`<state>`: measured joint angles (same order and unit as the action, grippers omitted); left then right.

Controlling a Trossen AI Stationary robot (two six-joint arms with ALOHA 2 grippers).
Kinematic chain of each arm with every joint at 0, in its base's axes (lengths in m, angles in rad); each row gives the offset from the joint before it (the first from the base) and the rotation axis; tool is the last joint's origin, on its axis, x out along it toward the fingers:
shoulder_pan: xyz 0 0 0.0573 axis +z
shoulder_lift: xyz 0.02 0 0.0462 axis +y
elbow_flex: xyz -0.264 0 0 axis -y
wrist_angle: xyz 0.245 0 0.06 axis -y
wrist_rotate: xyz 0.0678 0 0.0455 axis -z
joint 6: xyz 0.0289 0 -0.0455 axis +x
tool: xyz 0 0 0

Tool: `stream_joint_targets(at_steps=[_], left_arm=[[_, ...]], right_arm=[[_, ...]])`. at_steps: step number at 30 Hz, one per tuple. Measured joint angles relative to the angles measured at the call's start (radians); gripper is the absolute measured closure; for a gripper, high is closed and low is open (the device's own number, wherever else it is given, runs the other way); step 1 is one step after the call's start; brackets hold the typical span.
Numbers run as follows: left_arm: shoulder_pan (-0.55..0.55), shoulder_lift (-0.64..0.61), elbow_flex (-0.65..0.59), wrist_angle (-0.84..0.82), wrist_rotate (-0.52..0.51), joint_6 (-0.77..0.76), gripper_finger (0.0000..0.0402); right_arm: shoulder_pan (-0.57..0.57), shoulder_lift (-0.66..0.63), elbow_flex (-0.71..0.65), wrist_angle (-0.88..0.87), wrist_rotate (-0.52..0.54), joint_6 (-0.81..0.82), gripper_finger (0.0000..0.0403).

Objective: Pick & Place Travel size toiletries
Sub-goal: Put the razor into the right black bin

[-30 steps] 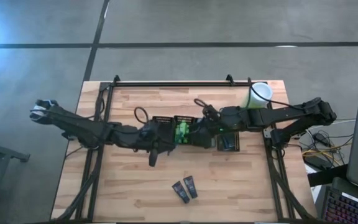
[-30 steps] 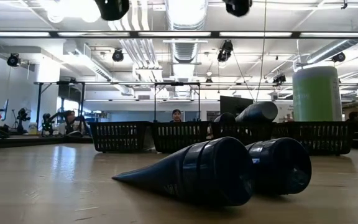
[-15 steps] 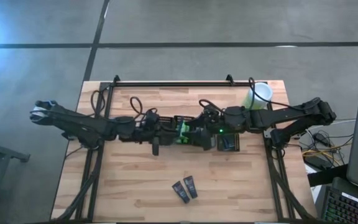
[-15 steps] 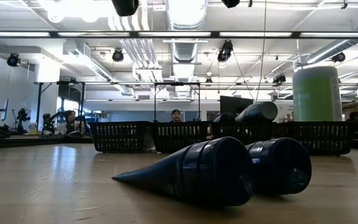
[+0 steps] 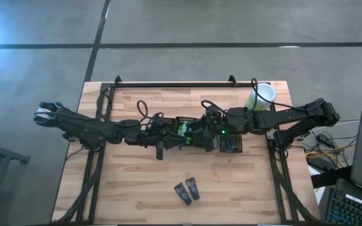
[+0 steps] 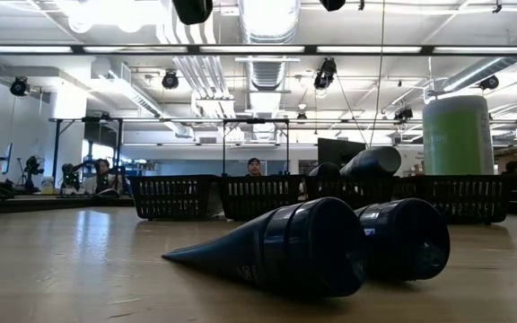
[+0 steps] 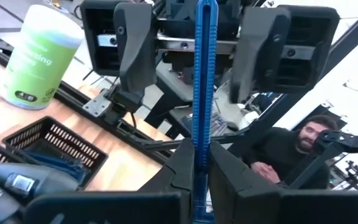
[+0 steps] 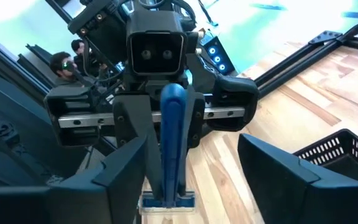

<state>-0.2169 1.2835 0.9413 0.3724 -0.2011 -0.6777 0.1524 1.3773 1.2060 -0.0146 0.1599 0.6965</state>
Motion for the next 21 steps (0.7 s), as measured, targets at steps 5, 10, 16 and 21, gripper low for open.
stream_joint_targets(at_steps=[5, 10, 16, 21], left_arm=[[0.0, 0.0, 0.0, -0.001, 0.004, -0.002, 0.0378], [0.0, 0.0, 0.0, 0.002, 0.012, -0.003, 0.0378], [0.0, 0.006, 0.0, 0.0, 0.017, -0.004, 0.0378], [0.001, 0.016, 0.0, -0.002, 0.018, -0.002, 0.037]], right_arm=[[0.0, 0.0, 0.0, -0.005, 0.0, -0.001, 0.0197], [0.0, 0.0, 0.0, -0.005, -0.001, -0.001, 0.0247], [0.0, 0.0, 0.0, -0.004, -0.003, -0.009, 0.0322], [0.001, 0.0, -0.005, -0.005, 0.003, -0.012, 0.0379]])
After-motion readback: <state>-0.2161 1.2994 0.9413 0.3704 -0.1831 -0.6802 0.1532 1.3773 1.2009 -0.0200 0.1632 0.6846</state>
